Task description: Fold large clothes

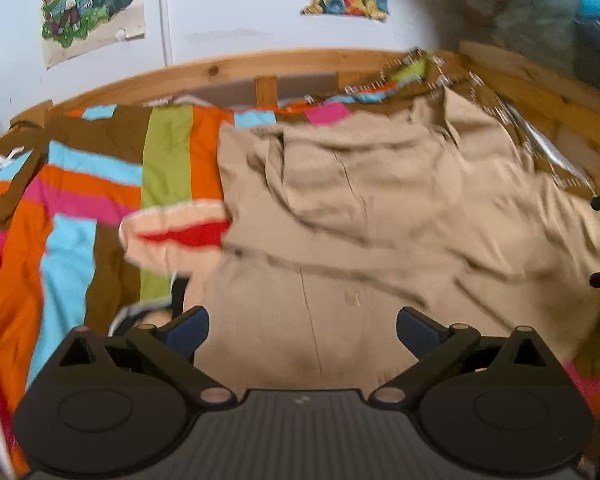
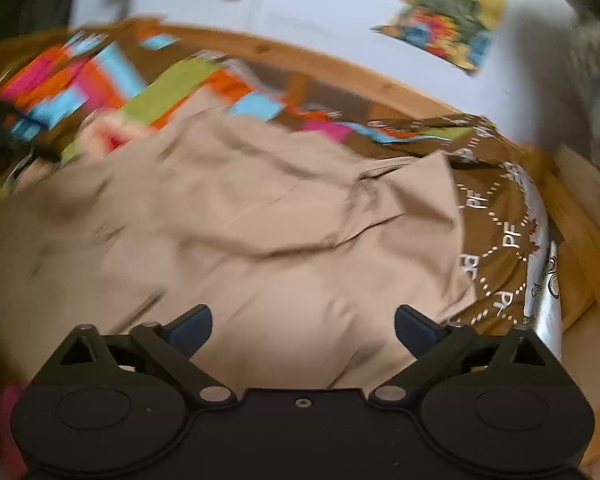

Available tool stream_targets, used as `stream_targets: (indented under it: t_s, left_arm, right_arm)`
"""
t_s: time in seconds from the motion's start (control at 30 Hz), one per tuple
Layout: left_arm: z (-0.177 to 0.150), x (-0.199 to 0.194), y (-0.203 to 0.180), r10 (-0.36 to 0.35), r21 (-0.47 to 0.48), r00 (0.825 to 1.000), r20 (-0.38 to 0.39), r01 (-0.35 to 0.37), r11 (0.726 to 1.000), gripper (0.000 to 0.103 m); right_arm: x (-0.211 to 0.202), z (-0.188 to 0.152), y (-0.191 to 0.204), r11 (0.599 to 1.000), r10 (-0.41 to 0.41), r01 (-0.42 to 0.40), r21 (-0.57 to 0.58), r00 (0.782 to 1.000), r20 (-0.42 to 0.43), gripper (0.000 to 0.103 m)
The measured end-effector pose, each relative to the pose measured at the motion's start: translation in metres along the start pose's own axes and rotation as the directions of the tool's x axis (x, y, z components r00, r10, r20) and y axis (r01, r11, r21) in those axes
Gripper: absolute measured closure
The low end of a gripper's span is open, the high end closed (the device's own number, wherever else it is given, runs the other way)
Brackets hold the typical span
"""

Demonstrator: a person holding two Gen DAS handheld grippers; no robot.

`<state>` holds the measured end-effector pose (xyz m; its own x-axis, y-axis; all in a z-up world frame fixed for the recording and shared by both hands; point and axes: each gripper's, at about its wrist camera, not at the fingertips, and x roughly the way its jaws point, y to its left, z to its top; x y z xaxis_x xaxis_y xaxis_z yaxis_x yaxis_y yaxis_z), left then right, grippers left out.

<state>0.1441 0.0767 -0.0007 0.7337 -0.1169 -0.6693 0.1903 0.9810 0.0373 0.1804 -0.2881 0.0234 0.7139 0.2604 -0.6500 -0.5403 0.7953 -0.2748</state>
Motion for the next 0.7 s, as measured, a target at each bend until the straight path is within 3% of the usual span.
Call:
stream_targets:
  t_s: [0.2,0.3,0.43,0.53,0.7]
  left_arm:
    - [-0.03,-0.006,-0.015,-0.039,0.002,0.996,-0.081,0.039,0.999,0.001]
    - [-0.039,0.005,-0.028,-0.05,0.053,0.993,-0.11,0.056,0.997,0.001]
    - [-0.053,0.013,-0.044,-0.063,0.174,0.995,-0.072,0.075,0.982,0.001]
    - [-0.06,0.018,-0.053,-0.08,0.245,0.995,-0.066,0.094,0.965,0.001]
    - [-0.069,0.024,-0.057,-0.122,0.29,0.99,-0.073,0.138,0.947,0.001]
  right_arm:
    - [-0.036,-0.038,0.064,0.97,0.081,-0.097,-0.225,0.994,-0.077,0.001]
    - [-0.031,-0.052,0.083,0.966,0.094,-0.119,-0.229,0.989,-0.115,0.001]
    - [-0.009,-0.068,0.104,0.957,0.11,-0.159,-0.242,0.973,-0.204,0.001]
    - [0.002,-0.078,0.116,0.945,0.093,-0.15,-0.289,0.975,-0.204,0.001]
    - [0.015,-0.076,0.11,0.969,0.133,-0.168,-0.181,0.973,-0.191,0.001]
